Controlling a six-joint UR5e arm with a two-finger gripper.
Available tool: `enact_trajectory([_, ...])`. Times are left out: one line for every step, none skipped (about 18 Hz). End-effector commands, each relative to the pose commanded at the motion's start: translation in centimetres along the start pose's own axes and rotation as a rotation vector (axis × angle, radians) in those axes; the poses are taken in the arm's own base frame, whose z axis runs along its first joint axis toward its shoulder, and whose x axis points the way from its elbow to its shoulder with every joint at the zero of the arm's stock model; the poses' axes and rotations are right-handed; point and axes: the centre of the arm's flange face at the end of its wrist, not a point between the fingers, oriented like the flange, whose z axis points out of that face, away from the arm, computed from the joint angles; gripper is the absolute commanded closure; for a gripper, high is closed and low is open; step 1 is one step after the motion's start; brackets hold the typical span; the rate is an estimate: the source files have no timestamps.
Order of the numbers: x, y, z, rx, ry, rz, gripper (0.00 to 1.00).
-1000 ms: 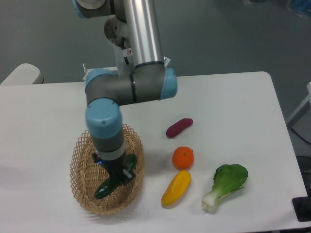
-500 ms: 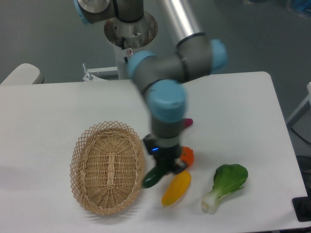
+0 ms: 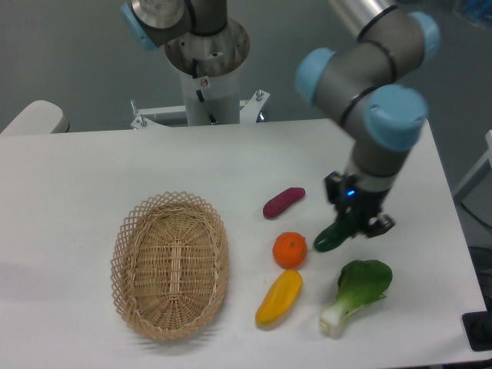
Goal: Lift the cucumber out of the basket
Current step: 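Carry the held cucumber past the orange toward the bok choy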
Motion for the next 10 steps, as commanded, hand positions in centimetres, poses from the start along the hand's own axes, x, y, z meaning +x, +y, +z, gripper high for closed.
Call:
enact_trajectory([0.01, 0.12, 0.01, -0.001, 0.002, 0.009, 0.78])
enact_trajectory([-0.03, 0.13, 0.1, -0.001, 0.002, 0.012, 0.78])
enact_trajectory([-0.02, 0.15, 0.1, -0.003, 0.002, 0.012, 0.78])
enact_trajectory([-0.03, 0.13, 0.1, -0.001, 0.002, 0.012, 0.78])
enact_trajectory([-0.1, 0.13, -0.05, -0.002, -0.001, 0.012, 0.78])
enact_trajectory([-0.1, 0.13, -0.05, -0.002, -0.001, 0.012, 0.78])
enact_trajectory([-0.17, 0.12, -0.19, -0.001, -0.005, 0.013, 0.78])
enact_trajectory([-0.24, 0.1, -0.34, 0.0, -0.008, 0.013, 0.78])
enact_trajectory([-0.27, 0.12, -0.41, -0.001, -0.009, 0.013, 0.78])
enact_trajectory([-0.36, 0.13, -0.45, -0.002, -0.011, 0.013, 0.78])
